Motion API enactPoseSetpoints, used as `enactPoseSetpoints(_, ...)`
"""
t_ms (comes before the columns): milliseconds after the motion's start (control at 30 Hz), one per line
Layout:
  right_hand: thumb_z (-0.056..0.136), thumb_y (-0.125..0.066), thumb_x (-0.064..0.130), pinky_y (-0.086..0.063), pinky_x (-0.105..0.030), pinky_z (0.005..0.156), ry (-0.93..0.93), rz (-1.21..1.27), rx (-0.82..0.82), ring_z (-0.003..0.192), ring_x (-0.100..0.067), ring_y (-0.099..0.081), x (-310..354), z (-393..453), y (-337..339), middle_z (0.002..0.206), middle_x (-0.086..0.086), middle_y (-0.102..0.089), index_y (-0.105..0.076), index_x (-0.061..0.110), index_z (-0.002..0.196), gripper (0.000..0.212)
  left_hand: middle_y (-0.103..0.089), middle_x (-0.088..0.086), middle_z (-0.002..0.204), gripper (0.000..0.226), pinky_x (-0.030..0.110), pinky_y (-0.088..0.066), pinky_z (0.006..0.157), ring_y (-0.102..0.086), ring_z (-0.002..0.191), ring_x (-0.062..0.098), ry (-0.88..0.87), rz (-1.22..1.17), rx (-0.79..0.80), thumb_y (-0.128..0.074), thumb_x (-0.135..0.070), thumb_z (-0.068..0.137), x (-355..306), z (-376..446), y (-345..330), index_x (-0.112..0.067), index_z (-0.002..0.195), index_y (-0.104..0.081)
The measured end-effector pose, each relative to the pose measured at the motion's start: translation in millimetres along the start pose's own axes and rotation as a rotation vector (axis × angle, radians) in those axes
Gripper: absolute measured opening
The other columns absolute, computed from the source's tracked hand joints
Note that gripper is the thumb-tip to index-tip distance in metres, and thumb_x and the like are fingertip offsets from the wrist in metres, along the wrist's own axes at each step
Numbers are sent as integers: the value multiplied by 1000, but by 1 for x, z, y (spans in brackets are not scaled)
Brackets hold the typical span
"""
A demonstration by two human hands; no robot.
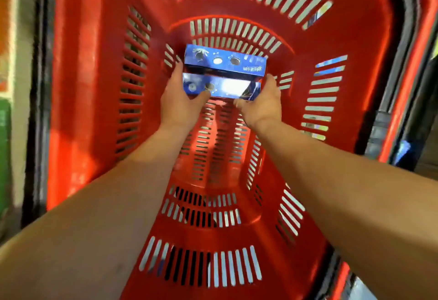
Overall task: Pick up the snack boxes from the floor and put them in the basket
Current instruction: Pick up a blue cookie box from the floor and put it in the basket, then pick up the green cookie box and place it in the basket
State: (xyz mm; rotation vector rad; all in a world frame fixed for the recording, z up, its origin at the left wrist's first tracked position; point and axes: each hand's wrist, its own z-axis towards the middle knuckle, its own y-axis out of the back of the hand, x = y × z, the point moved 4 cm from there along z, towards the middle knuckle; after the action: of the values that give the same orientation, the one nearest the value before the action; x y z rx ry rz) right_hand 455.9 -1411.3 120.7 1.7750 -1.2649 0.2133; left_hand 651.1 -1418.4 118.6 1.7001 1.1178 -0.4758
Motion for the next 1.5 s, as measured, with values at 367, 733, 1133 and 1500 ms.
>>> enactPoseSetpoints(367,75,-75,23,-33,-26,101,134,-135,67,121,-25,-48,106,-265,183,128,-9,-53,-48,13,134,66,-54,15,136,68,21,-33,97,-52,123,27,-198,352,271,-73,-23,82,-207,-187,145,-7,141,-42)
enactPoseSetpoints(733,81,-75,27,-30,-31,103,-53,-175,-114,130,-32,-43,20,-382,350,143,-15,-43,-35,7,146,78,-49,15,142,72,27,-31,106,-47,131,25,-432,483,514,-73,-28,82,-347,-327,110,-6,142,-41)
enactPoseSetpoints(1133,87,-70,35,-37,-35,105,-225,-52,-100,138,-24,-36,-160,-466,453,156,-6,-26,-20,16,152,84,-46,4,146,71,18,-29,100,-45,131,19,-483,504,518,-69,-33,84,-372,-474,-37,-16,145,-38)
enactPoseSetpoints(1500,86,-69,39,-44,-38,102,-247,-64,-45,131,-27,-43,-228,-431,471,152,-7,-31,-25,18,150,81,-48,0,144,72,22,-35,96,-50,126,19,-313,463,542,-68,-40,84,-337,-490,-120,-22,146,-36)
